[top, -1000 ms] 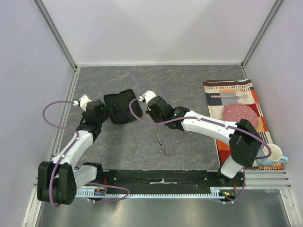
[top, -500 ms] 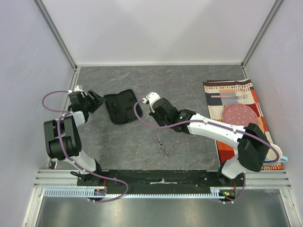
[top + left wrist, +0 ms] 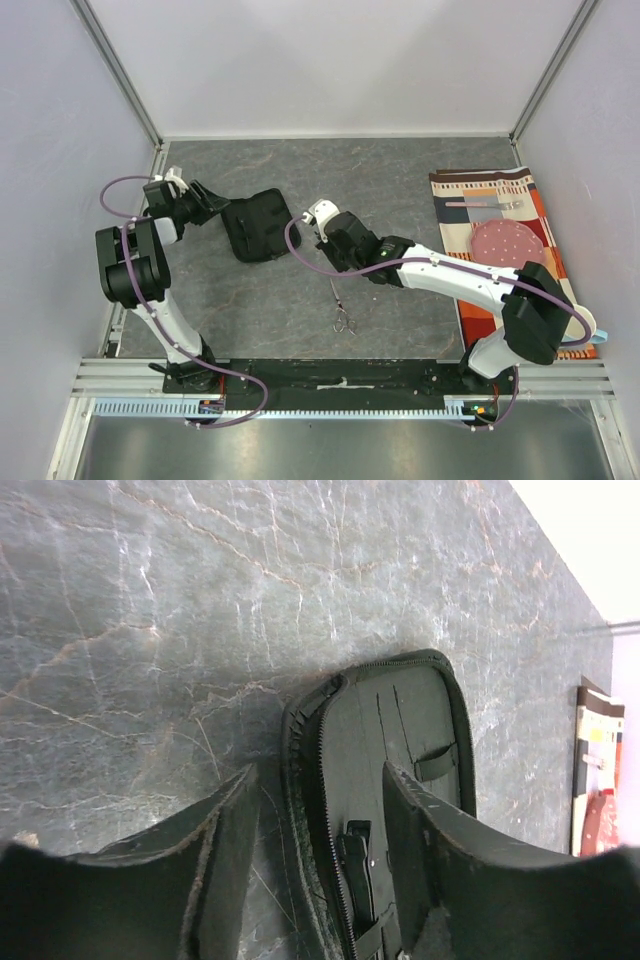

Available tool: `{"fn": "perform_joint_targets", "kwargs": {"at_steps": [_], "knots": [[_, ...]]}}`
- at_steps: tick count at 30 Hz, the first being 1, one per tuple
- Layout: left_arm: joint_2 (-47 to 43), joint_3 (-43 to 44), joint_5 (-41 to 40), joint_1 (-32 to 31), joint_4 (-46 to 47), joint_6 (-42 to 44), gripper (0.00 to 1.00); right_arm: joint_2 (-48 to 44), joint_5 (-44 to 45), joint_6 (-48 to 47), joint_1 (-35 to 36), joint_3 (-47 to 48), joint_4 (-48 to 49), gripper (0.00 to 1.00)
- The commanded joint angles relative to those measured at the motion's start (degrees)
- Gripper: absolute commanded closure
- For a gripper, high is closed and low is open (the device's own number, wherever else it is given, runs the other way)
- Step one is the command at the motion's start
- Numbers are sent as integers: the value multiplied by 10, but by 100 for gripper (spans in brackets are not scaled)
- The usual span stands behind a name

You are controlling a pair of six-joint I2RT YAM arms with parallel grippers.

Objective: Sort the hair-cutting tools

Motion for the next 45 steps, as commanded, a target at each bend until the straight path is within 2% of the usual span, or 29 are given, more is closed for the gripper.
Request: {"fn": "perform_joint_targets", "kwargs": {"at_steps": [1, 3, 8, 10, 12, 16, 19, 21, 33, 41, 45], "knots": [[25, 24, 55, -1, 16, 10, 47, 5, -15, 14, 6, 1, 35, 100], [28, 31, 59, -2, 10, 11, 50, 6, -17, 14, 7, 1, 36, 100], [42, 46, 67, -8, -2, 10, 68, 12, -22, 21, 14, -4, 41, 100], [48, 49, 68, -8, -6, 10, 88, 12, -23, 23, 15, -5, 41, 100], [50, 58, 73, -13, -17, 17, 98, 11, -24, 22, 17, -7, 41, 100], [45, 55, 71, -25, -32, 27, 98, 6, -39, 26, 21, -9, 41, 100], [10, 15, 47, -30, -22, 17, 98, 5, -75, 32, 25, -9, 44, 100], [-32, -34, 17, -35, 3, -9, 98, 4, -90, 36, 28, -4, 43, 100], [-198, -283, -22, -90, 223, -153, 98, 28, -189, 120, 28, 7, 24, 100], [-339, -370, -138, -110, 161, -142, 98, 54, -229, 167, 31, -11, 35, 100], [-374, -380, -169, -124, 129, -133, 98, 80, -241, 174, 50, -3, 41, 100]]}}
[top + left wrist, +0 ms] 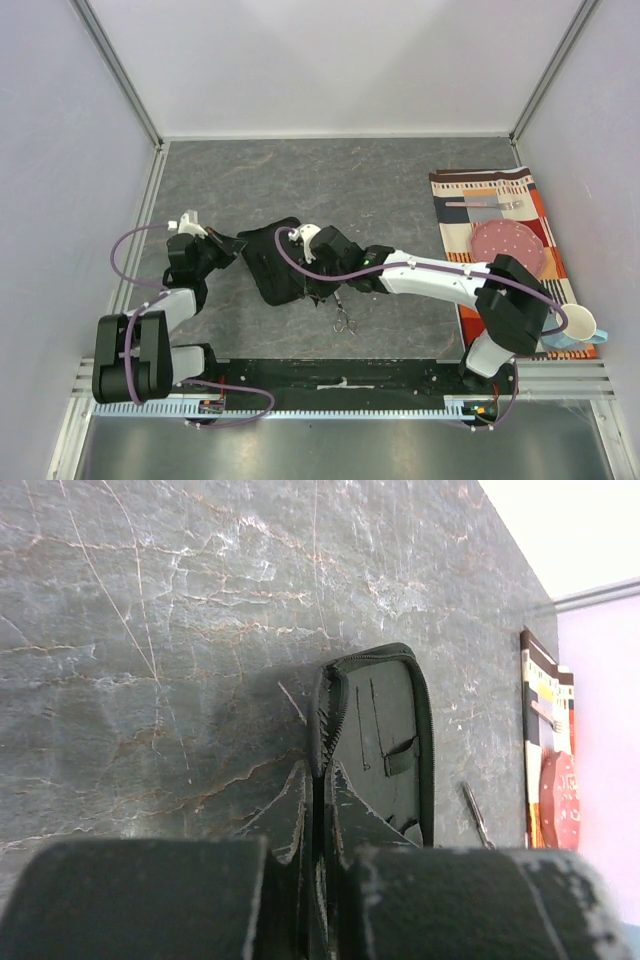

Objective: Sort the hair-cutting tools

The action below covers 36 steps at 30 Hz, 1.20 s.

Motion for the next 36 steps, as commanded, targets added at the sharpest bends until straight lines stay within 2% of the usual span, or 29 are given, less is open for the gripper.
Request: {"fn": "perform_joint_targets", "kwargs": {"at_steps": [1, 12, 36], "knots": [[-38, -9, -66, -14, -13, -7, 98, 27, -25, 27, 21, 7, 21, 100], [-68, -6, -100, -35, -68, -4, 98, 93, -8, 41, 28, 24, 61, 100], [-76, -3, -106, -40, -95, -2, 98, 152, -43, 0, 27, 80, 111, 100]]}}
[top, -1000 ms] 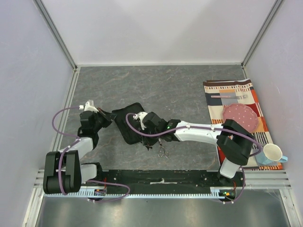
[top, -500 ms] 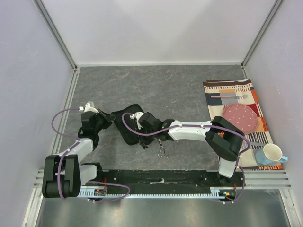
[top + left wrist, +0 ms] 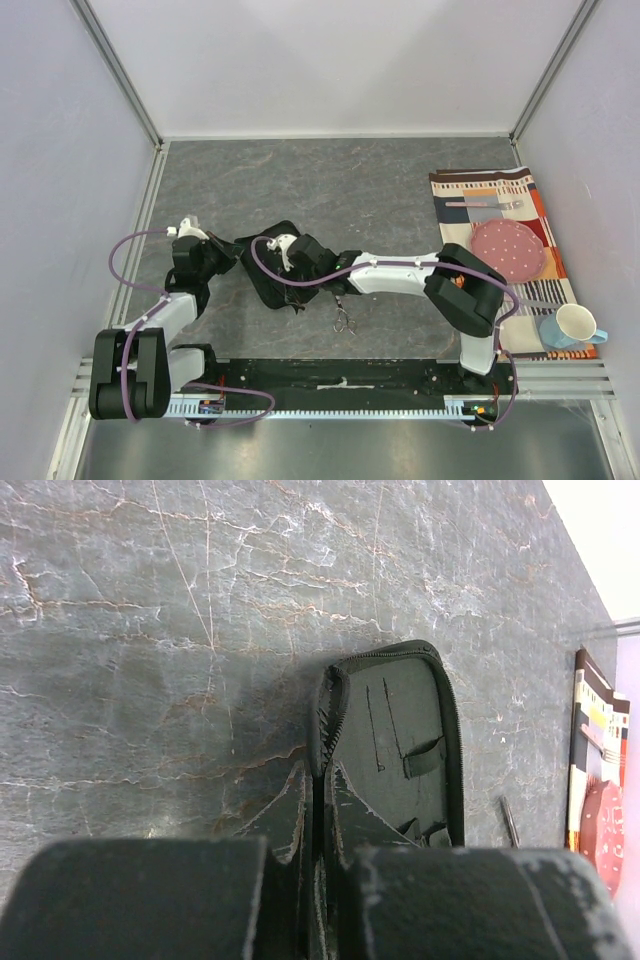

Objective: Sort the hair-cutting tools

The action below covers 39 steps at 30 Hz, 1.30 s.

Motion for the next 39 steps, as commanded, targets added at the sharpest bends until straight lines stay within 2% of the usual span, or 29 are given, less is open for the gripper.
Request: {"fn": "perform_joint_targets", "kwargs": {"at_steps": [1, 8, 23, 39], "knots": [[-11, 4, -2, -5, 0, -2, 98, 16, -11, -16, 1, 32, 39, 100], [-29, -1, -6, -10, -7, -2, 98, 40, -3, -6, -13, 57, 54, 100], [-49, -6, -25, -38, -24, 4, 98, 77, -6, 80, -20, 88, 103, 100], [-52, -5, -33, -45, -30, 9, 98, 100, -1, 99, -36, 135, 119, 100]]}}
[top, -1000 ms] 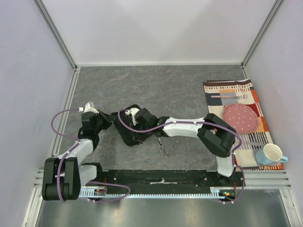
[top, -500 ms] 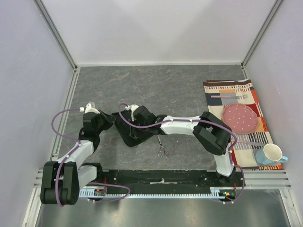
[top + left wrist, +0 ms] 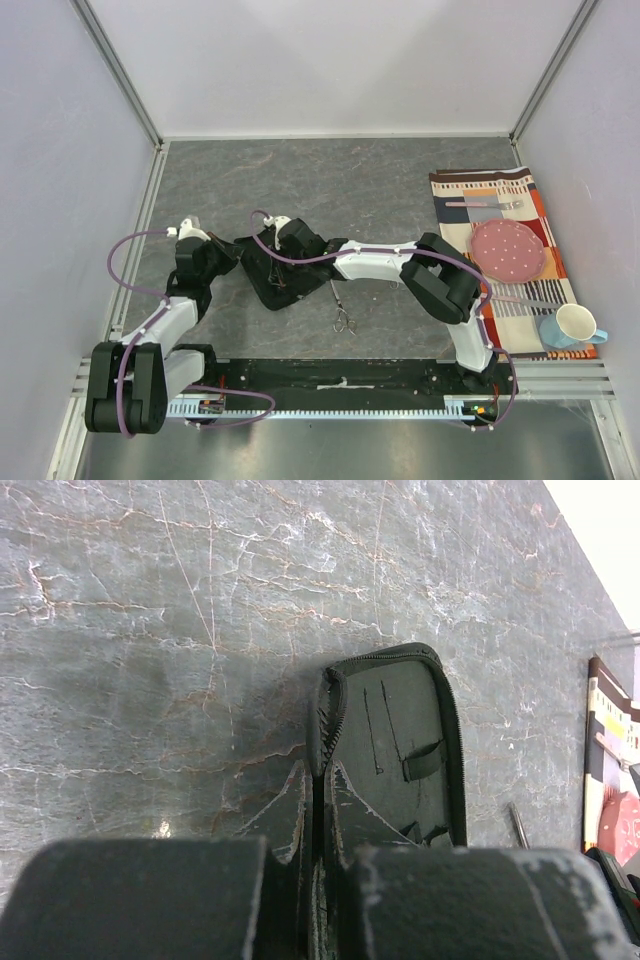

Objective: Sort the hair-cutting tools

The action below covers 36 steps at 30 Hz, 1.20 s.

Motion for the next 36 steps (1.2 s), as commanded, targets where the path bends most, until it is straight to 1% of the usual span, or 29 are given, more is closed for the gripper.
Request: {"fn": "perform_joint_targets", "kwargs": {"at_steps": [1, 3, 4, 5, 6, 8, 12, 14, 15, 18, 22, 23, 25, 26, 28, 32, 36], "knots": [[-11, -4, 19, -12, 2, 8, 98, -1, 0, 6, 0, 34, 56, 100], [-12, -5, 17, -12, 2, 8, 98, -19, 11, 4, 0, 21, 48, 92], [-12, -5, 18, -12, 2, 8, 98, -27, 24, -2, 0, 16, 43, 81], [-14, -5, 17, -12, 2, 9, 98, -35, 30, -6, -1, 7, 41, 76], [-14, -5, 16, -12, 2, 9, 98, -50, 34, -10, -1, 4, 31, 68], [-16, -6, 12, -12, 3, 9, 98, -74, 50, -25, -1, 2, 15, 62], [-15, -6, 10, -12, 4, 7, 98, -120, 101, -65, 0, 10, -59, 59], [-16, -6, 10, -12, 5, 6, 98, -152, 131, -81, 0, 2, -81, 57], [-17, -6, 9, -12, 5, 6, 98, -163, 140, -85, 0, -3, -100, 54], [-21, -7, 5, -12, 4, 5, 98, -204, 176, -90, 0, -33, -142, 53], [-27, -6, 12, -13, -4, 0, 98, -255, 236, -86, 2, -122, -183, 52], [-29, -9, 10, -13, -6, -1, 98, -268, 249, -83, 2, -137, -195, 51], [-34, -14, 11, -14, -10, -1, 98, -276, 276, -73, 4, -175, -199, 49], [-34, -15, 13, -14, -11, -1, 98, -277, 281, -68, 4, -186, -201, 46], [-37, -13, 18, -14, -21, -1, 98, -276, 294, -53, 10, -210, -201, 46], [-58, -6, 6, -17, -58, -2, 98, -258, 308, -35, 26, -219, -196, 43], [-76, -1, -12, -20, -83, -8, 98, -230, 308, -19, 40, -212, -196, 42]]}}
